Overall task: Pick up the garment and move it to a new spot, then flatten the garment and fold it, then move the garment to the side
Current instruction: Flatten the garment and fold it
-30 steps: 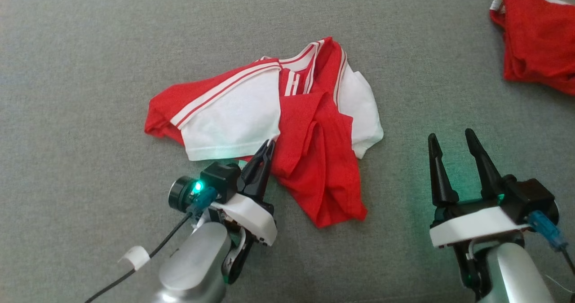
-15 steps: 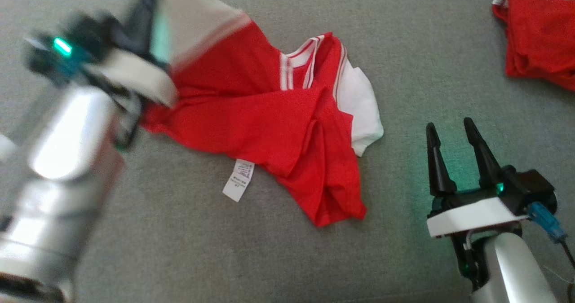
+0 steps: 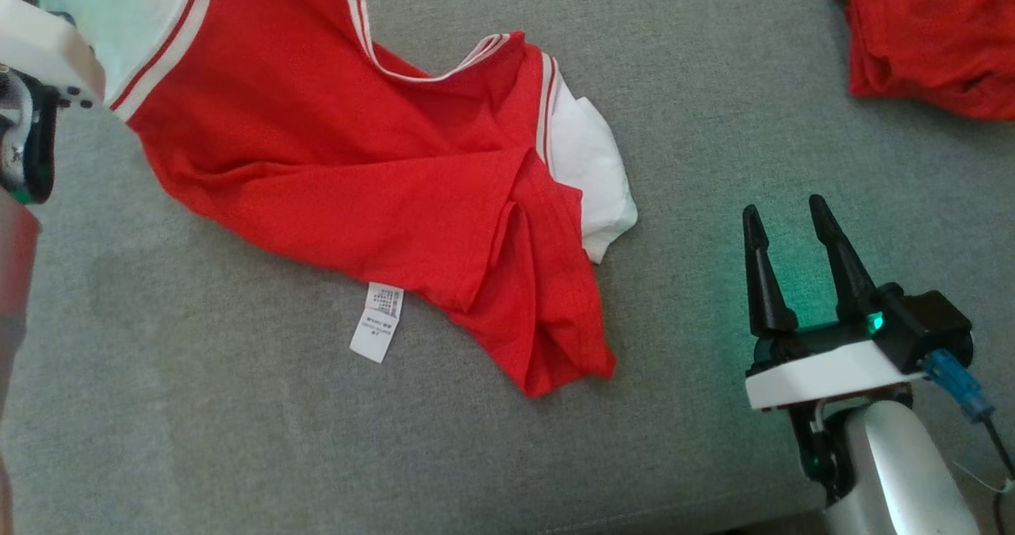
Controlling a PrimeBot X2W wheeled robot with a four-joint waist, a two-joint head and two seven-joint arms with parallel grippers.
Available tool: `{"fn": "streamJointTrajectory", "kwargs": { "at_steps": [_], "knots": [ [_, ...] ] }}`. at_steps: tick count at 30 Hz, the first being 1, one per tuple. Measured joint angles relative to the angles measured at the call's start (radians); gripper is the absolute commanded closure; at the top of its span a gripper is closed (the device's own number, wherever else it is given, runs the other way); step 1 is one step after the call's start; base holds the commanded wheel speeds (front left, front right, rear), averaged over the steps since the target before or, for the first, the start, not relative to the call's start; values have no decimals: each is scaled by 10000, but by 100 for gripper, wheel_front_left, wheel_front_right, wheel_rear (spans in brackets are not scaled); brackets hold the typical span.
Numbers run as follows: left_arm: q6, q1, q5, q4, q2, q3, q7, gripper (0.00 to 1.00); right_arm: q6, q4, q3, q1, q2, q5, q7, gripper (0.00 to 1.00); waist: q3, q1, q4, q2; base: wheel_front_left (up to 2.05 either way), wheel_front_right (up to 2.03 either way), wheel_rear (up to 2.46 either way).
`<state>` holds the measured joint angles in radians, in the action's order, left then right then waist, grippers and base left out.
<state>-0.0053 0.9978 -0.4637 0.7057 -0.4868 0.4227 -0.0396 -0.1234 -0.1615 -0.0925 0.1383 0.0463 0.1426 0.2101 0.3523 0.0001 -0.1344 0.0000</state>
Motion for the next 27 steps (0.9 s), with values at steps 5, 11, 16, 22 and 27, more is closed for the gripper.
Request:
{"fn": "streamJointTrajectory", "kwargs": {
  "at_steps": [5, 11, 16, 22, 27],
  "knots": [
    [17, -41, -211, 92, 150, -29, -324, 0, 0, -111, 6, -3, 0, -2, 12, 0, -70, 0, 98, 0, 0, 0, 0],
    [-234, -775, -518, 36, 690, 42, -600, 0, 0, -130, 8, -46, 0, -17, 12, 0, -417, -1, 409, 0, 0, 0, 0],
    [-357, -1694, -857, -568, 1074, 142, -884, 0, 0, -161, 13, -95, 2, -23, 0, 0, -892, -2, 738, 1, 0, 0, 0],
    [-280, -3382, -1254, -1787, 1507, 328, -1185, 0, 0, -159, 92, -537, 2, -33, -42, 0, -1563, -3, 1172, 1, 0, 0, 0],
    [69, -5206, -1423, -2865, 1910, 754, -1392, 0, 0, -123, 240, -817, 0, -33, -136, 0, -2058, -4, 1518, 1, 0, 0, 0]
  ]
}}
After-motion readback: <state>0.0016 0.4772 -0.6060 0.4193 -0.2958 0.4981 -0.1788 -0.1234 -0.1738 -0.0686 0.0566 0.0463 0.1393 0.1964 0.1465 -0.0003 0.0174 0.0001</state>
